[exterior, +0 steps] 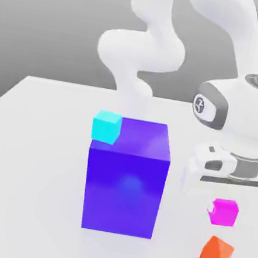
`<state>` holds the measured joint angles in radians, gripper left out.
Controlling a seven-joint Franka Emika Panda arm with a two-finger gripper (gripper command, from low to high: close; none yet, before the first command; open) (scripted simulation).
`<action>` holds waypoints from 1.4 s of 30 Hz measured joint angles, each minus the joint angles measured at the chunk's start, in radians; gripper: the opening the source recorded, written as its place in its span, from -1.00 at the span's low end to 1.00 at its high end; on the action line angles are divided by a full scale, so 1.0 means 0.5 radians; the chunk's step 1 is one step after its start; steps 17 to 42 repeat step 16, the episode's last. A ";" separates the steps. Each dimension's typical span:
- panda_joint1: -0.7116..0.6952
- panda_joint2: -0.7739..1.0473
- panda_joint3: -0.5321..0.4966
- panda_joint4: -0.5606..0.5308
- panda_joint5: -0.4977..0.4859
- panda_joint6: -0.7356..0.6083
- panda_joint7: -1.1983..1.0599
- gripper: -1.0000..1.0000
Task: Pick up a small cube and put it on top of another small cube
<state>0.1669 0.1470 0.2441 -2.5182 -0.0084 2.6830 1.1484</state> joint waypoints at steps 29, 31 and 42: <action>-0.355 0.430 -0.361 0.404 -0.079 -0.011 -0.278 1.00; -0.355 0.430 -0.361 0.404 -0.079 -0.011 -0.278 1.00; -0.355 0.430 -0.361 0.404 -0.079 -0.011 -0.278 1.00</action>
